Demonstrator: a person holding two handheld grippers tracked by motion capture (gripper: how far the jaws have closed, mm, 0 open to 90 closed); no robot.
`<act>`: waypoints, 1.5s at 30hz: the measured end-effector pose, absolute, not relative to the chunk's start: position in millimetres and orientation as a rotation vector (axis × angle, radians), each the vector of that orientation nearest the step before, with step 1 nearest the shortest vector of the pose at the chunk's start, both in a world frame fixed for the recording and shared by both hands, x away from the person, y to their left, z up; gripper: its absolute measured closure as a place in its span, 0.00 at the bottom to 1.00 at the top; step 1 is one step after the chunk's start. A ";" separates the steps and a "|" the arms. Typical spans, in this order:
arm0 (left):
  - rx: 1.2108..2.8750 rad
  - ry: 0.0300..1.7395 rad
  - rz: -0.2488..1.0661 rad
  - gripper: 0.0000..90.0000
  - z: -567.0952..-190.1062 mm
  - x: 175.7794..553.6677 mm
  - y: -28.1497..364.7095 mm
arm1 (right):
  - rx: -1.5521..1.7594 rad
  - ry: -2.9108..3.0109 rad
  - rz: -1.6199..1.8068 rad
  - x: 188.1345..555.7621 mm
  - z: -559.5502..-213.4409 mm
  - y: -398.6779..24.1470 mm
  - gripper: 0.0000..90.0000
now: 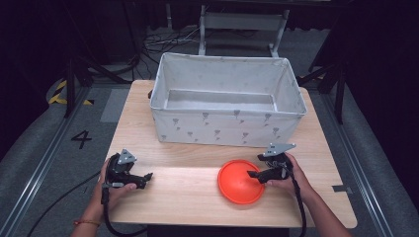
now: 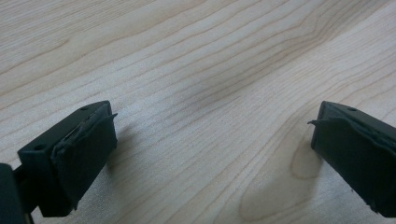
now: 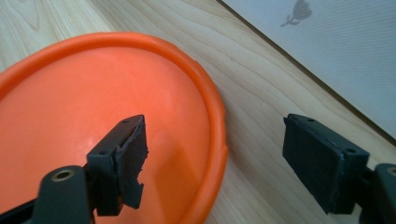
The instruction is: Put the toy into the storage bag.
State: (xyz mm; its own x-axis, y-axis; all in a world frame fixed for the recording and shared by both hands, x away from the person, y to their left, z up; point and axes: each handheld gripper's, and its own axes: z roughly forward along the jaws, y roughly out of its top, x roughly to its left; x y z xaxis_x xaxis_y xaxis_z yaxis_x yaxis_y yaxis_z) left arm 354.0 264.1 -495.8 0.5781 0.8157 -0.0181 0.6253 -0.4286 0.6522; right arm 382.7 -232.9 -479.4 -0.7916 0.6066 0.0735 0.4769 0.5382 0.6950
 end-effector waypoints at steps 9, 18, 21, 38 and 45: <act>2.193 1.139 0.396 0.00 -496.0 354.4 264.5 | 0.872 2.672 1.055 380.5 -488.8 -226.3 0.26; 2.190 1.145 0.400 0.01 -495.9 353.5 264.5 | 0.870 2.684 1.076 376.6 -486.9 -223.0 0.45; 2.192 1.142 0.403 0.01 -495.9 353.8 264.7 | 0.941 2.669 1.112 380.5 -486.3 -228.1 0.61; 2.194 1.137 0.400 0.01 -495.9 353.8 265.2 | 0.905 2.633 1.190 371.1 -456.4 -235.3 0.89; 2.198 1.126 0.395 0.00 -496.0 355.1 265.8 | 0.809 2.623 1.228 359.9 -439.6 -231.4 0.92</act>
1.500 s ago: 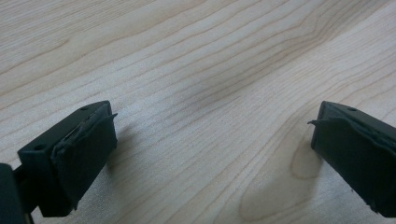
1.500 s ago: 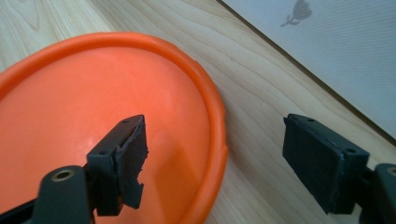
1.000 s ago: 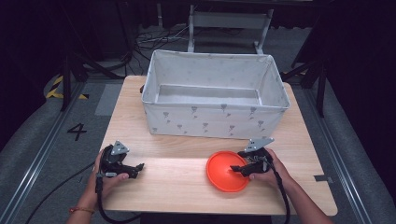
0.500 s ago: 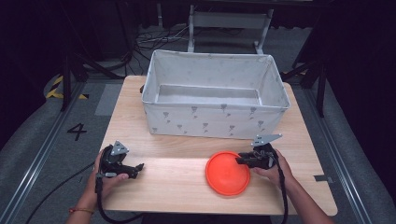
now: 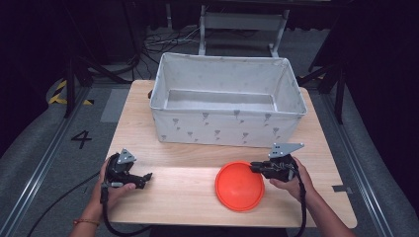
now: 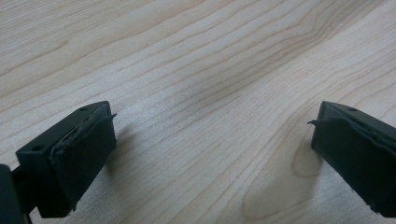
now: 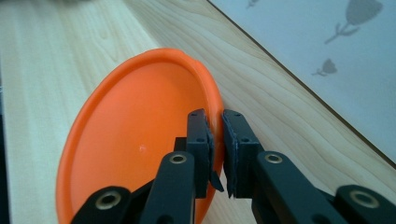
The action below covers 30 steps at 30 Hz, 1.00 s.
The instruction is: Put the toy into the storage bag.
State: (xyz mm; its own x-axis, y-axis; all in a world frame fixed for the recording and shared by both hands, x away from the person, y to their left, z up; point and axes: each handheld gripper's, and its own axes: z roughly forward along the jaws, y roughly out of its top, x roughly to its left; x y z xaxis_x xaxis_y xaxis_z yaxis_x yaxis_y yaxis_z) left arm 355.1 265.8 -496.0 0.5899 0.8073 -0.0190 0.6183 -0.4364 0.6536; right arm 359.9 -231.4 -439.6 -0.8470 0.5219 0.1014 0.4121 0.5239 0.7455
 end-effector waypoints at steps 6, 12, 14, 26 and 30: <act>2.200 1.123 0.393 0.00 -496.0 355.4 266.0 | 0.714 2.616 1.204 350.4 -430.3 -223.3 0.92; 2.195 1.128 0.394 0.01 -496.0 354.6 265.6 | 0.605 2.591 1.187 338.2 -412.2 -218.3 0.92; 2.195 1.131 0.394 0.01 -495.9 354.4 265.5 | 0.582 2.590 1.191 335.2 -407.0 -217.7 0.92; 2.195 1.130 0.394 0.01 -496.0 354.5 265.6 | 0.443 2.596 1.133 328.1 -382.9 -215.4 0.92; 2.195 1.129 0.394 0.01 -496.0 354.6 265.6 | 0.408 2.580 1.107 326.3 -372.2 -214.5 0.92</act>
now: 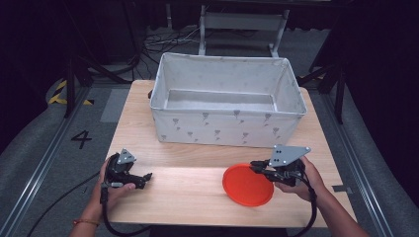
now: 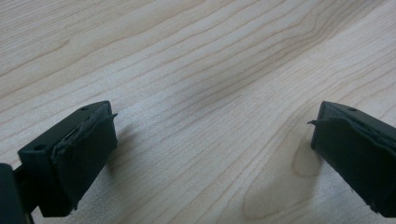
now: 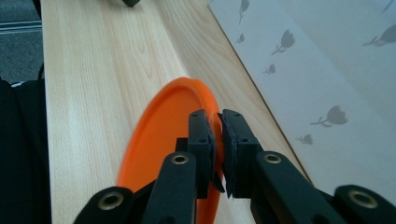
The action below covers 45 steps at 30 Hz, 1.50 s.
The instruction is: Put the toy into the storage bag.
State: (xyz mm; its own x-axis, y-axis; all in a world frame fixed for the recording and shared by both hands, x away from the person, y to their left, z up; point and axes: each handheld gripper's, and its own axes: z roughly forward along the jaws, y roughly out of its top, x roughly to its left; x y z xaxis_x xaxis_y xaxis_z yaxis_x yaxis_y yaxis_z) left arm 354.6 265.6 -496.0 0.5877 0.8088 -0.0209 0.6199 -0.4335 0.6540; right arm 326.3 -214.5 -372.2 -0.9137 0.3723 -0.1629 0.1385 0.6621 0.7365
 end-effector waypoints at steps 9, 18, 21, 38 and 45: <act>2.195 1.132 0.395 0.01 -495.9 354.4 265.5 | 0.390 2.564 1.074 330.5 -355.2 -216.6 0.92; 2.197 1.132 0.396 0.01 -495.8 354.0 265.7 | 0.363 2.523 1.092 333.1 -324.9 -220.8 0.92; 2.196 1.131 0.397 0.01 -495.9 354.1 265.7 | 0.346 2.505 1.098 332.5 -310.5 -222.0 0.92; 2.193 1.132 0.402 0.01 -496.0 353.7 265.8 | 0.278 2.443 1.097 334.0 -245.1 -220.5 0.92; 2.193 1.132 0.402 0.01 -496.0 353.7 265.8 | 0.280 2.405 1.130 339.9 -221.2 -222.8 0.92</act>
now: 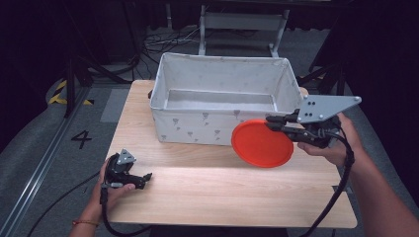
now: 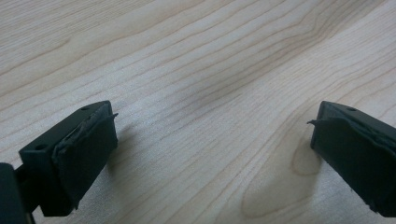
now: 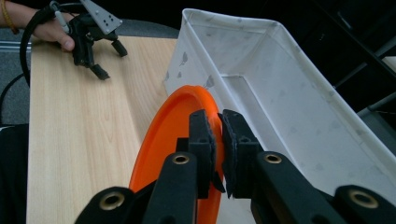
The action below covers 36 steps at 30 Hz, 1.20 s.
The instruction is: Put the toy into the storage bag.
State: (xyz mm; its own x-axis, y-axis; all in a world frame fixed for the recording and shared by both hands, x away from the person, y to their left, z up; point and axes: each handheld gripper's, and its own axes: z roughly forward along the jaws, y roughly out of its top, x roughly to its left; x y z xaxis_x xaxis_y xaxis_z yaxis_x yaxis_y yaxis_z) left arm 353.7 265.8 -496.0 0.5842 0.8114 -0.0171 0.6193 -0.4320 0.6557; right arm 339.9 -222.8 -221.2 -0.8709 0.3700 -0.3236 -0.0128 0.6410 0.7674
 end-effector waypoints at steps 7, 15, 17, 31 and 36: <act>2.192 1.134 0.402 0.01 -496.0 353.6 265.8 | 0.305 2.398 1.109 350.1 -205.7 -223.2 0.92; 2.189 1.136 0.400 0.01 -496.1 352.9 265.9 | 0.315 2.353 1.120 364.8 -185.2 -223.7 0.92; 2.190 1.136 0.400 0.01 -496.0 352.9 265.9 | 0.309 2.345 1.121 369.6 -180.3 -221.8 0.92; 2.190 1.135 0.401 0.01 -496.1 353.0 266.0 | 0.315 2.320 1.101 415.2 -153.2 -204.9 0.92; 2.190 1.134 0.397 0.01 -496.0 353.0 266.0 | 0.320 2.337 1.047 439.7 -159.7 -191.0 0.92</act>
